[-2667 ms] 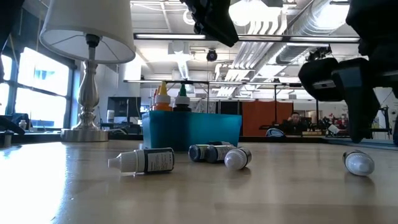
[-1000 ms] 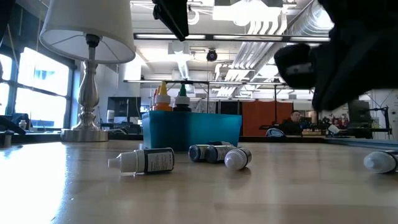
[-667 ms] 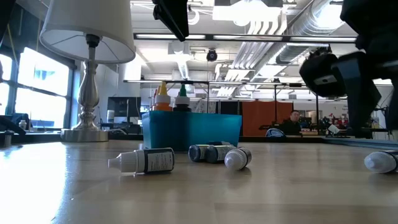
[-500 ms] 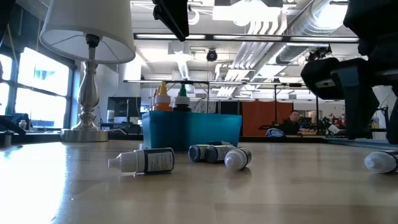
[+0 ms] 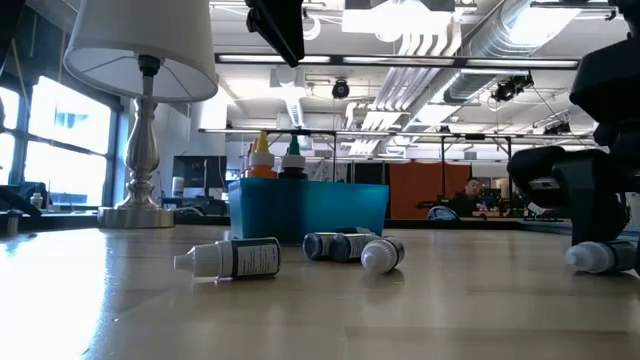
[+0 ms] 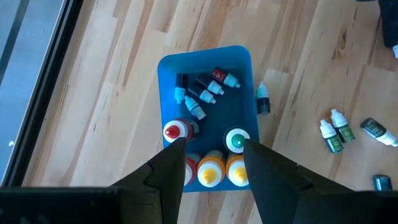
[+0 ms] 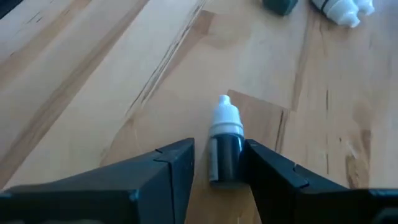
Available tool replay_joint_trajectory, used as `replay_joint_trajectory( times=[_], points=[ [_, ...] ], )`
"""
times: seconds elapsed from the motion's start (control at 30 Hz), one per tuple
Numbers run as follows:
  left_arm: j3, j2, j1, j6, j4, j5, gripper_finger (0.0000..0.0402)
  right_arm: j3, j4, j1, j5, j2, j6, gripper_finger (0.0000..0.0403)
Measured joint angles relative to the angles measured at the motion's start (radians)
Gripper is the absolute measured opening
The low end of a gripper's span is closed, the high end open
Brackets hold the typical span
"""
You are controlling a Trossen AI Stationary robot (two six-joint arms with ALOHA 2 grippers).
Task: Pick & Place food coloring
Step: Put the small black food coloring bottle into the bin
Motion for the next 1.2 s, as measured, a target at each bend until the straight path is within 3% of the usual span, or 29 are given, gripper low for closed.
replay_joint_trajectory(
  times=[0.37,0.53,0.67,0.73,0.87,1.0,1.2],
  points=[
    [-0.001,-0.006,0.0,-0.03,-0.01,0.014,0.0156,0.008,0.152,-0.066,0.035,0.003,-0.078,0.0064],
    [0.007,-0.05,0.0,-0.051,-0.071,0.02,0.0156,0.072,0.388,-0.151,0.253,-0.002,-0.355,0.0082],
    [0.016,-0.089,0.0,-0.074,-0.073,0.019,0.0156,0.189,0.443,-0.31,0.421,-0.001,-0.505,0.009],
    [0.018,-0.096,0.0,-0.074,-0.053,0.023,0.0156,0.262,0.354,-0.404,0.379,0.001,-0.506,0.0086],
    [0.016,-0.105,0.0,-0.073,-0.097,0.025,0.0156,0.424,-0.108,-0.564,0.164,0.037,-0.391,0.0078],
    [0.013,-0.105,0.0,-0.074,-0.122,-0.057,0.0156,0.561,-0.451,-0.648,0.066,0.099,-0.344,0.0083],
    [0.014,-0.105,0.0,-0.074,-0.122,-0.165,0.0156,0.615,-0.487,-0.691,-0.042,0.19,-0.431,0.0109]
  ],
)
